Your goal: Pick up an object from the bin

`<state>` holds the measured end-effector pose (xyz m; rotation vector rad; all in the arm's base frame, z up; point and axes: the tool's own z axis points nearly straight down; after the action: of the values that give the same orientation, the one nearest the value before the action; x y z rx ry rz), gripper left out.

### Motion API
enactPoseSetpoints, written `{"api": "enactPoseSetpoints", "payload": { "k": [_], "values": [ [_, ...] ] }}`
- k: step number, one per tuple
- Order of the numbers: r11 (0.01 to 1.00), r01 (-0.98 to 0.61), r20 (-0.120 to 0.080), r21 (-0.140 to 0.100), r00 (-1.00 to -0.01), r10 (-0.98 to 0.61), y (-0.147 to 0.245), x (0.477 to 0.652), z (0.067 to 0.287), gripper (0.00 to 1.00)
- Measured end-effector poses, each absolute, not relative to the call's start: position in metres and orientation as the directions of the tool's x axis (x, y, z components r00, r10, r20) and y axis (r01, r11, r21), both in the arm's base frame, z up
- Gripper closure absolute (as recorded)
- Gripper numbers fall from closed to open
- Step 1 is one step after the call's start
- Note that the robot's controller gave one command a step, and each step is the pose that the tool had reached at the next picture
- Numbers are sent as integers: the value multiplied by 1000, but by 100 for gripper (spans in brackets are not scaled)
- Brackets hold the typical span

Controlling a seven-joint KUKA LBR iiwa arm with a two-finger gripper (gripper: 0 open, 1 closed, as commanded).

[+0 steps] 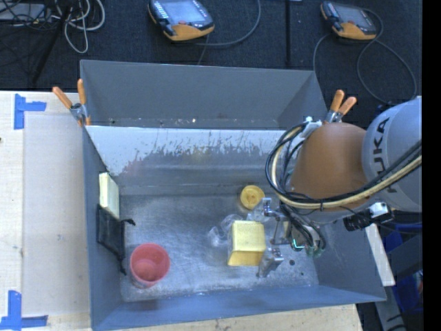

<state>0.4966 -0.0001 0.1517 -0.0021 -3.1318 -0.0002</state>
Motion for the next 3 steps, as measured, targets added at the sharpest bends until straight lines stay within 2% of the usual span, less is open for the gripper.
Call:
{"api": "enactPoseSetpoints", "payload": {
  "k": [1, 2, 3],
  "values": [
    [1000, 1, 3, 0, -1000, 1, 0, 498, 155, 0],
    [991, -132, -6, -1, -991, -132, -7, 507, 114, 0],
    [962, -274, -2, 2, -962, -274, -28, 524, 75, 0]
  ]
}}
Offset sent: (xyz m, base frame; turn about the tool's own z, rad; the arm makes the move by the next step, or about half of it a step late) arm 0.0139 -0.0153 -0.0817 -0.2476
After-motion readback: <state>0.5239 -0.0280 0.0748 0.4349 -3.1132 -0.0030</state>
